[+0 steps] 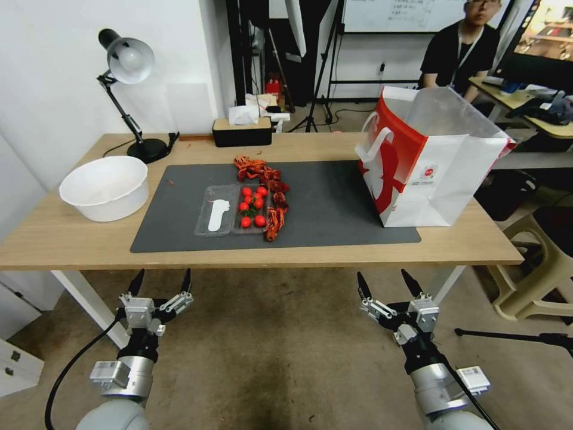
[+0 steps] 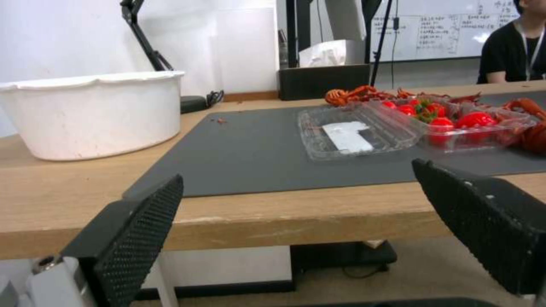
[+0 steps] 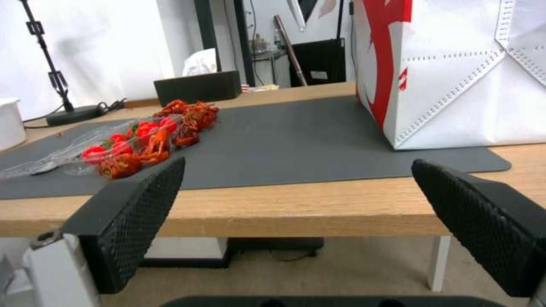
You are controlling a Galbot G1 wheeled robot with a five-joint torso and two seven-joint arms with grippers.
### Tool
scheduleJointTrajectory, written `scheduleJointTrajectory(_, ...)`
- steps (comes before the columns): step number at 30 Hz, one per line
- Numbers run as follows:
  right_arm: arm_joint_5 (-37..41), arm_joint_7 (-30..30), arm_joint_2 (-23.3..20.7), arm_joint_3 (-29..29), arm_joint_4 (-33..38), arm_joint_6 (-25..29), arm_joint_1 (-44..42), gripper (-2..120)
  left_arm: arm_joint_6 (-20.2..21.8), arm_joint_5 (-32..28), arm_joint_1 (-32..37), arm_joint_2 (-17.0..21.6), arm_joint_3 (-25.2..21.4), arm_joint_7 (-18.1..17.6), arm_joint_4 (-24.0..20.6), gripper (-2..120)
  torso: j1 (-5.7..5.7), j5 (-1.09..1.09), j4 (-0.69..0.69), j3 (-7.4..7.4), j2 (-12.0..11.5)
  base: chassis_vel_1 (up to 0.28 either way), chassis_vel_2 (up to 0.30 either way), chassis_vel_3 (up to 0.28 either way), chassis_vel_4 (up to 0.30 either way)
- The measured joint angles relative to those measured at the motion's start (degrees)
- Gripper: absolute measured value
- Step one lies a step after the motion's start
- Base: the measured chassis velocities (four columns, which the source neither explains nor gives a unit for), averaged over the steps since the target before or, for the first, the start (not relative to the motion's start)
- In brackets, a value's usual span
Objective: Pick up the trash from the table and place it into the takeout bag.
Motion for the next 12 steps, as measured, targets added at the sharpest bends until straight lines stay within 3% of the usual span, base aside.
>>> scheduleJointTrajectory(12,-0.1,0.1,0.0,0.0,0.0,0.0,0.0,100,0.0,0.0,0.0,0.0,0.0,0.0,0.0,100,0.00,0.00,0.00,0.00,0.0,0.000,0.000,0.000,0.000)
